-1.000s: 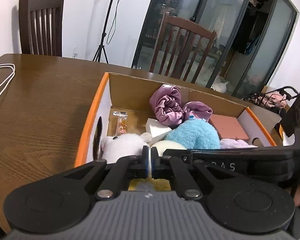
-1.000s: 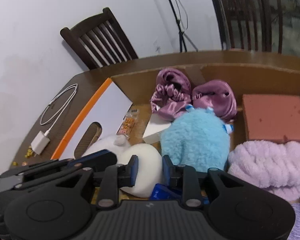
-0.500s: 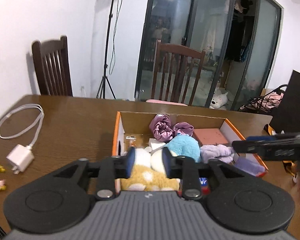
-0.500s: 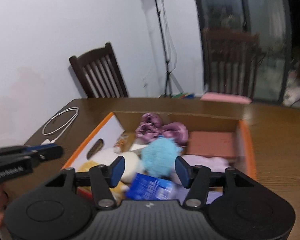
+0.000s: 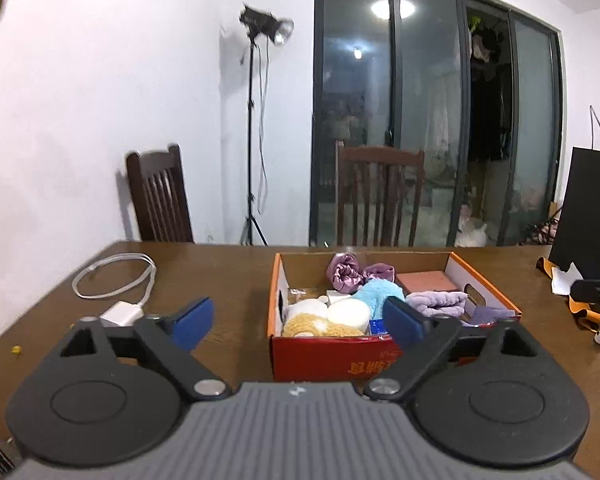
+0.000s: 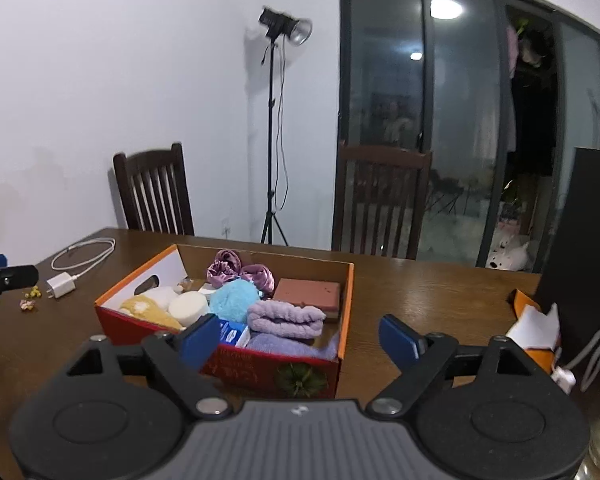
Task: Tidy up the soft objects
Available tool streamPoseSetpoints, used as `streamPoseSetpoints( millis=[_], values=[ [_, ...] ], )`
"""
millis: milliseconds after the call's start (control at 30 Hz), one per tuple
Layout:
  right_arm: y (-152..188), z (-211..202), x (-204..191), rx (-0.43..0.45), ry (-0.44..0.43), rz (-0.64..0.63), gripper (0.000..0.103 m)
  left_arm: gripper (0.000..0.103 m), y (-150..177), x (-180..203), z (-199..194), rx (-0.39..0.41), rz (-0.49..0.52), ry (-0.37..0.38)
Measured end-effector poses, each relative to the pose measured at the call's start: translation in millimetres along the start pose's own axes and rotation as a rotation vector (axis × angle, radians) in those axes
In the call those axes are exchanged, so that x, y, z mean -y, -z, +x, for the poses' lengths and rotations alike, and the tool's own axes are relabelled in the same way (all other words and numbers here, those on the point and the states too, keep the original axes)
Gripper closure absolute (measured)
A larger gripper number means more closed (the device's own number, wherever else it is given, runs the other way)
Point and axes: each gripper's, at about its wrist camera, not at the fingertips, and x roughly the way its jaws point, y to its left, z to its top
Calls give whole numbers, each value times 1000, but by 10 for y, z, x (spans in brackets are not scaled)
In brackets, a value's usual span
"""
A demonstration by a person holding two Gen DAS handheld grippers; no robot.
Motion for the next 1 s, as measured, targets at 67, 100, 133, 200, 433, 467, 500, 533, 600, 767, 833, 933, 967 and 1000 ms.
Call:
streamPoseSetpoints(
  millis=[67, 100, 133, 200, 433, 467, 500, 533, 600, 767, 833, 933, 967, 1000],
  values=[
    [157, -165, -21, 18, -2, 20, 16, 5, 92, 47, -198, 37, 20, -2],
    [245, -281, -39, 28, -4, 25, 16, 3, 150, 75, -312, 55, 22, 1],
    [332, -357, -73, 36, -5, 27, 16, 2, 203, 95, -413, 71, 23, 6],
    [516, -532, -146, 51, -4, 19, 16, 2, 338, 121, -602, 91, 25, 21],
    [1109, -1217, -455, 89, -23, -6, 13, 0, 862, 193, -1303, 142, 28, 55],
    [1183, -1322, -493, 96, -26, -8, 12, 0, 918, 197, -1390, 143, 26, 54],
    [1244, -1423, -539, 101, -26, -9, 12, 0, 990, 197, -1490, 145, 25, 53],
    [1314, -1532, -586, 108, -28, -8, 11, 0, 1068, 194, -1601, 146, 28, 55],
    [1434, -1730, -657, 127, -35, -2, 10, 0, 1214, 177, -1809, 148, 27, 45],
    [1714, -2170, -802, 182, -61, -1, 3, 0, 1473, 125, -2211, 162, 46, 52],
    [1791, -2211, -853, 184, -69, -16, 3, 0, 1523, 136, -2246, 173, 64, 48],
    [1850, -2167, -904, 184, -69, -12, 3, 0, 1547, 145, -2247, 172, 54, 28],
    [1858, -2135, -912, 171, -61, 3, 3, 0, 1540, 131, -2237, 169, 49, 32],
    [1865, -2111, -905, 157, -58, 9, 3, 0, 1540, 120, -2247, 168, 45, 34]
  ],
)
